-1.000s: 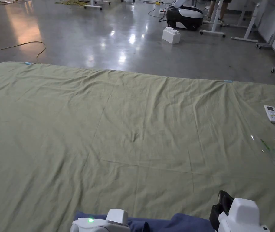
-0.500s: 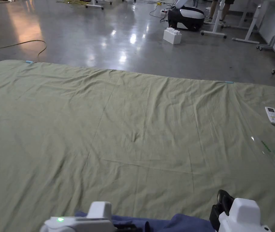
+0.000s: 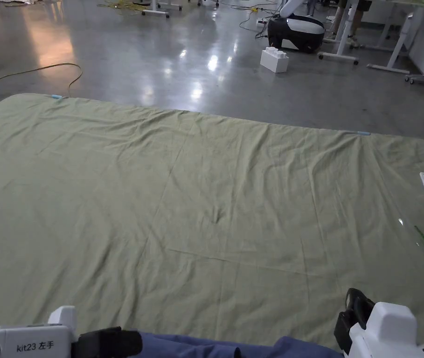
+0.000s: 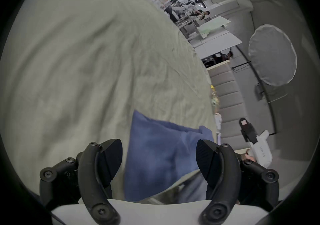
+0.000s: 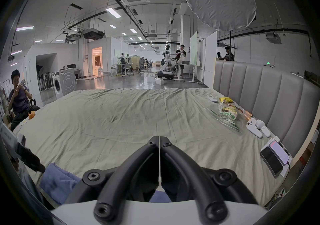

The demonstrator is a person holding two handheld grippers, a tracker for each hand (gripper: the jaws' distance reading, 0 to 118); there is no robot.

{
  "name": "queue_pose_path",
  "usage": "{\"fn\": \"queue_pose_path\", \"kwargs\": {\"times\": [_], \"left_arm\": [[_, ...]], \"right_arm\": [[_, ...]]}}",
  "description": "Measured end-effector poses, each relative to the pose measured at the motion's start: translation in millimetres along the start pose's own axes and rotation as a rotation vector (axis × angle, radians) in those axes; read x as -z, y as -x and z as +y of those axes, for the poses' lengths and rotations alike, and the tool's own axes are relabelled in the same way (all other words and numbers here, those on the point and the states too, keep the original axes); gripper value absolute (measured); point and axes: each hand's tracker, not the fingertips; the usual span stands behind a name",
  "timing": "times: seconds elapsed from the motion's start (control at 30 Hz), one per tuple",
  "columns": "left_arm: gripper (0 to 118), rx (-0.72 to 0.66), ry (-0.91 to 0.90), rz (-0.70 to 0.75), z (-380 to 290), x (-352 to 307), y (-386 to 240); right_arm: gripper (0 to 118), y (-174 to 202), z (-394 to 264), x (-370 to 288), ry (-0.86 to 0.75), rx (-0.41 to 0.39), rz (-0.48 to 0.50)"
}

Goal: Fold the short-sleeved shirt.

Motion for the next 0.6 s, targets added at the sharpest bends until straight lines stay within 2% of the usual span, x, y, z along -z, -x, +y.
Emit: {"fn": "queue_pose_path", "kwargs": {"times": [0.1, 0.2, 0.27, 0.3, 0.33, 0.43, 0.47, 0.6], "left_arm": [[89, 0.016, 0.083, -0.008, -5.3, 20.3, 13.3], [89, -0.001, 0.041, -0.138, -9.9, 24.9, 17.4], [87, -0.051, 0.055, -0.159, -9.7, 32.7, 18.3], [84, -0.029, 0.054, -0.148, -11.2, 35.9, 17.7], [79, 0.004, 0.05, -0.144, -14.9, 36.7, 13.6], [29, 0.05, 0.075, -0.082, -17.9, 43.0, 16.7], [23, 0.043, 0.081, -0.076, -18.9, 44.3, 20.2], [16, 0.0, 0.04, -0.083, -17.3, 36.6, 25.4]], "right_arm": [[2, 2.5, 2.7, 0.7, 0.003, 0.002, 0.005], [2, 4.6, 4.1, -0.9, 0.002, -0.001, 0.005], [2, 5.3, 4.0, -1.8, 0.004, 0.008, 0.005], [2, 5.5, 3.0, -1.8, 0.007, 0.01, 0.005], [2, 6.5, 2.3, -1.8, 0.009, 0.01, 0.005], [2, 9.0, 1.3, -2.5, 0.016, 0.008, 0.007], [2, 9.6, 1.1, -2.8, 0.017, 0.006, 0.008], [2, 12.0, 0.4, -4.3, 0.023, 0.008, 0.011]]}}
